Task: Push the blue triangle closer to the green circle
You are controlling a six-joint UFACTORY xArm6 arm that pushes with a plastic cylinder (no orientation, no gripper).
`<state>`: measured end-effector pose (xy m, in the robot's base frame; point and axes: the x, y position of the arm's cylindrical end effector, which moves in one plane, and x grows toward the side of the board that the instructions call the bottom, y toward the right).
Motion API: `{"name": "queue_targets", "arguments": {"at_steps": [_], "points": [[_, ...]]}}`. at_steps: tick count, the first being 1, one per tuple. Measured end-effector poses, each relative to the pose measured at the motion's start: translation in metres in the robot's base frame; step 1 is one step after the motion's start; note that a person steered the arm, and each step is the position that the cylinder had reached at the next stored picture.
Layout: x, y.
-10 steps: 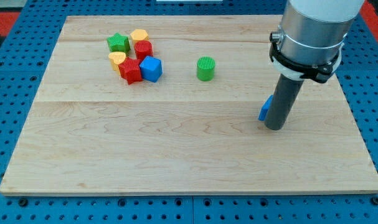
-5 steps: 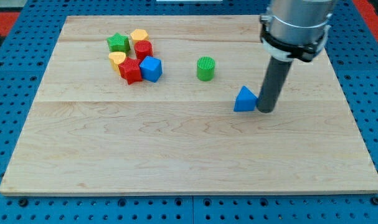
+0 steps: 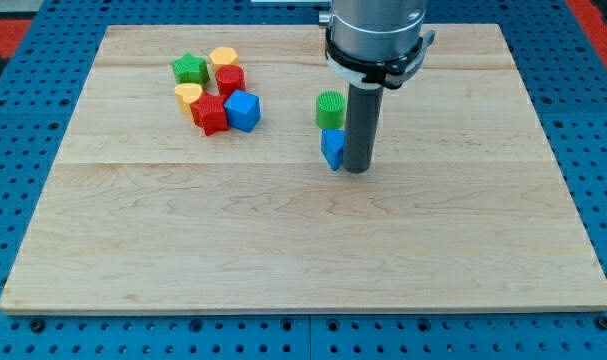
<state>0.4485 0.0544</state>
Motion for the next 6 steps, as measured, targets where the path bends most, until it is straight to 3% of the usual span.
{"name": "queue_targets", "arguments": {"at_steps": [5, 6], "points": [[-0.034, -0.017], [-0.005, -0.033]]}}
